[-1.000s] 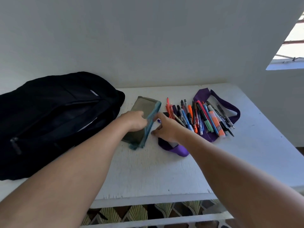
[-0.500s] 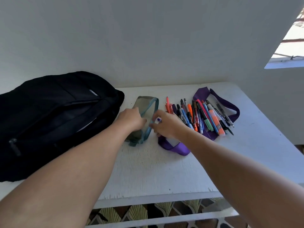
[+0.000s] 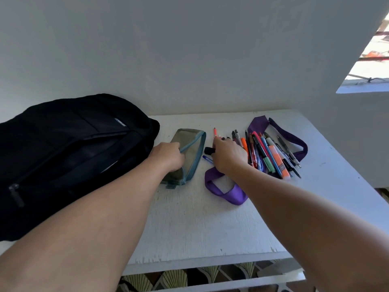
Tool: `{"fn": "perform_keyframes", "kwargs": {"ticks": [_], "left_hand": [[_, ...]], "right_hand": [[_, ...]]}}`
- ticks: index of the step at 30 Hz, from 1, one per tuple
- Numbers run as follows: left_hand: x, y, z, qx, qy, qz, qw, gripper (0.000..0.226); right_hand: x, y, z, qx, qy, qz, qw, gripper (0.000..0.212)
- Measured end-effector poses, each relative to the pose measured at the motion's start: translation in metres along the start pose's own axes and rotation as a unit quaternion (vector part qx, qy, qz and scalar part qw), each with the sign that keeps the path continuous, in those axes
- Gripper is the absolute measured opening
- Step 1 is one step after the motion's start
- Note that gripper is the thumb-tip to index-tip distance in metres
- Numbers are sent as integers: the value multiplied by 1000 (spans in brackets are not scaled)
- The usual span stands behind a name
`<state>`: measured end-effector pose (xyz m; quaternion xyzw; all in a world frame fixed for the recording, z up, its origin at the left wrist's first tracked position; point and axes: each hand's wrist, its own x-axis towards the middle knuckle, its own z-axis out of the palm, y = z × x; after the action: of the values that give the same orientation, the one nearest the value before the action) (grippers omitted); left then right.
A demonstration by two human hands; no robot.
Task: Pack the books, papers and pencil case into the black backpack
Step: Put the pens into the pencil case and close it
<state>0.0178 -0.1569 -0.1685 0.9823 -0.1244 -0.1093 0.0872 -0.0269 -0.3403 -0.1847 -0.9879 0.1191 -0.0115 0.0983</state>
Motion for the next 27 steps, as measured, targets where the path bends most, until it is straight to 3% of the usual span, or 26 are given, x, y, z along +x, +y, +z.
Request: {"fn": "perform_keyframes", "kwargs": {"ticks": [4, 8, 10, 13, 15, 18, 21, 27], "left_hand": [[2, 2, -2, -3, -6, -4, 1000, 20], [7, 0, -11, -59, -33, -26, 997, 38], [4, 2, -19, -79, -49, -27, 995, 42], [-6, 3, -27, -111, -50, -18, 992, 39], [-6, -4, -27, -124, -41, -25, 991, 35], [-7, -9, -25, -147, -35, -58, 987, 46], [-9, 1, -27, -155, -53, -72, 984, 54], [-4, 19, -23, -183, -69, -86, 977, 58]], "right_hand": [[-7, -11, -7, 135, 71, 24, 988, 30], [-19, -29, -10, 289, 44, 52, 955, 31], [-22, -36, -6, 270, 15, 29, 962, 33], [-24, -45, -3, 155, -69, -91, 981, 40], [-24, -45, -6, 72, -64, -151, 984, 40], [-21, -28, -14, 85, 0, -146, 986, 37], [-18, -3, -22, 106, 25, -107, 988, 22], [-18, 24, -25, 124, 3, -97, 988, 23]]}}
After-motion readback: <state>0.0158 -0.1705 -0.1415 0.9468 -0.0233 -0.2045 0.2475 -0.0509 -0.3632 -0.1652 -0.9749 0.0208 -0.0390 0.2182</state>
